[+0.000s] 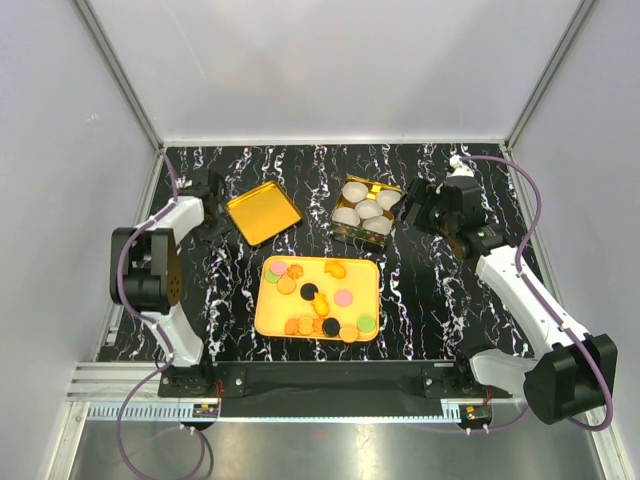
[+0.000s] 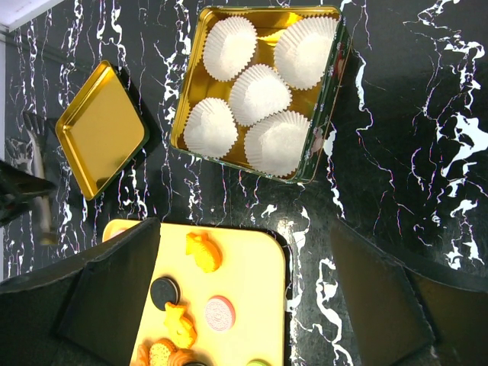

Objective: Pack the cookies

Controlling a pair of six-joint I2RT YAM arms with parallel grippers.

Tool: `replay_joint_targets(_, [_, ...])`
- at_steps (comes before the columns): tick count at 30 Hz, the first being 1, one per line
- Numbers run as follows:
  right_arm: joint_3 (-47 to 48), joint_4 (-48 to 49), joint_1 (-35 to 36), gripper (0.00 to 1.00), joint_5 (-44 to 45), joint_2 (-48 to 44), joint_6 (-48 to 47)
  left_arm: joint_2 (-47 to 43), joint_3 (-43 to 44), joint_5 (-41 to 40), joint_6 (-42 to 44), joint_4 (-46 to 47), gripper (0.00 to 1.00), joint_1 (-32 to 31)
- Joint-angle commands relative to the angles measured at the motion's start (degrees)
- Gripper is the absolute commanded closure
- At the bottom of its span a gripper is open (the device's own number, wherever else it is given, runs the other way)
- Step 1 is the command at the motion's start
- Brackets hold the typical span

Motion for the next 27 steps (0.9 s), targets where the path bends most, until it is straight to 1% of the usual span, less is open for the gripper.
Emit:
replay_joint_targets(1, [2.3,0.1,0.3,0.00,-1.1,0.0,-0.9,-9.3,5.5,-0.8,0.9,-3.5,0.43,0.1])
replay_joint_targets(7, [2.2,-0.1,0.3,0.00,-0.6,-0.1,-1.1,-19.3,4.9,-0.1,3.1,-6.4,0.41,-0.6])
replay_joint_targets(11, [2.5,-0.2,0.3,0.00,-0.5,0.5,-1.1,-23.8,3.4,0.7,4.5,-7.7,0.40,-1.7])
replay_joint_targets(15, [2.6,-0.2,0.3,0.00,-0.3,0.7,-1.3,-27.6,3.9,1.6,6.2,-9.6,0.41,-4.0])
replay_joint_targets(21, [2.5,-0.2,0.3,0.00,-0.2,1.0,-1.3,-33.0,5.5,4.5,7.0,-13.7,0.43,-11.2])
replay_joint_targets(25, [2.2,0.1,0.3,0.00,-0.1,1.1,-1.3,-35.8,5.5,5.0,7.0,-17.1,0.45,-18.3])
replay_joint_targets(27, [2.2,0.1,0.3,0.00,-0.1,1.5,-1.5,-36.5,5.1,6.3,6.9,-17.9,0.46,-20.6])
